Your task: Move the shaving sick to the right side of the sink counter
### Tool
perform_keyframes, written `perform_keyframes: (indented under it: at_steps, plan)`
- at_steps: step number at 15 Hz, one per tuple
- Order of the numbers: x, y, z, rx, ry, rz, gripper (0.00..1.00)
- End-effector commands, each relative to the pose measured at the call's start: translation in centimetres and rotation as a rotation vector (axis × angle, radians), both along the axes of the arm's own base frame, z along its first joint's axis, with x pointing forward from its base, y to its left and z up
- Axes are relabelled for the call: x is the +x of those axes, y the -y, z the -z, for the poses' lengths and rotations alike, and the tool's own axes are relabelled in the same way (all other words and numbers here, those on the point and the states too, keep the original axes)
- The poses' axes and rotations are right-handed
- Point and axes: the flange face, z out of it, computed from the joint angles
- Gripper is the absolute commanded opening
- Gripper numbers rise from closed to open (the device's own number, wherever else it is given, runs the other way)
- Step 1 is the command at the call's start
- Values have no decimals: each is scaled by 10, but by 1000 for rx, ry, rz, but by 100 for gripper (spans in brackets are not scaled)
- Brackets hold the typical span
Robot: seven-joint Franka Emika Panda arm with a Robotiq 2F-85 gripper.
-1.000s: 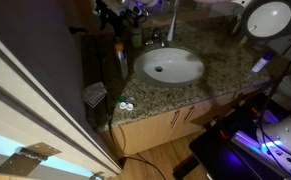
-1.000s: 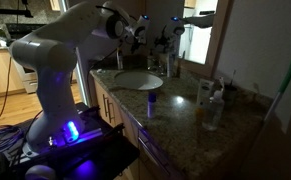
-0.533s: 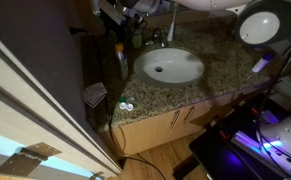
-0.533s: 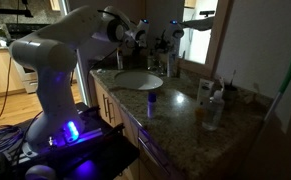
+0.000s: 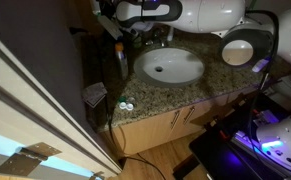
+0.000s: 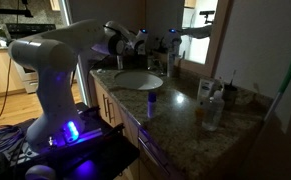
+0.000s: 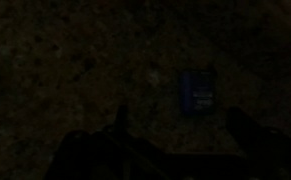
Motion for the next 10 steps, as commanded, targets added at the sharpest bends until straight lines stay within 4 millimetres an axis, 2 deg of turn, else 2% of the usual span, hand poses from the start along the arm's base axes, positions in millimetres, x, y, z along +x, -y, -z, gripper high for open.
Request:
perform_keyframes:
  at_steps: [1,4,10]
  plan:
    - [2,-8,-1,58,50,26,100]
    - [0,-9,-4,31,23,15,100]
    - [-17,14,-80,-166,-120,-208,100]
